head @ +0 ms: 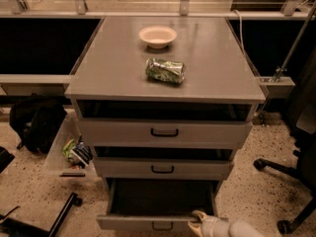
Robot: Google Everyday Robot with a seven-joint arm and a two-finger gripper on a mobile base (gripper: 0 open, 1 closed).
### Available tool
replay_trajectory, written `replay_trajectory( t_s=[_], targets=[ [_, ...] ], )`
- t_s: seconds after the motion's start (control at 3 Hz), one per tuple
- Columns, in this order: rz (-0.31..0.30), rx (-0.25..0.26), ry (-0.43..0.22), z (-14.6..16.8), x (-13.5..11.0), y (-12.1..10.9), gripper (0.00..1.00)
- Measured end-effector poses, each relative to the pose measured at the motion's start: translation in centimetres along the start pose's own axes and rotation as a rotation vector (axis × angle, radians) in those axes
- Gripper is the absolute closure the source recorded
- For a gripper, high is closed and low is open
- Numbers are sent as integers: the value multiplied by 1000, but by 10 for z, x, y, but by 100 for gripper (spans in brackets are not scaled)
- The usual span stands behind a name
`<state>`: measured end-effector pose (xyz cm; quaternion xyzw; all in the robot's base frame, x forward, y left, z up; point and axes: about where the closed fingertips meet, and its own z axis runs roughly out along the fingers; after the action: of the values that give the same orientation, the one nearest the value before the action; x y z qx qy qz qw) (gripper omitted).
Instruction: Open bottom drawer
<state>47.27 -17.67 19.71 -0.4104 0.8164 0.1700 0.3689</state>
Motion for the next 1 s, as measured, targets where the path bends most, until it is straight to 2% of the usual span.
replay_trajectory(
  t_s=[1.0],
  targets=[
    [9,0,-10,-11,5,12,100]
  ],
)
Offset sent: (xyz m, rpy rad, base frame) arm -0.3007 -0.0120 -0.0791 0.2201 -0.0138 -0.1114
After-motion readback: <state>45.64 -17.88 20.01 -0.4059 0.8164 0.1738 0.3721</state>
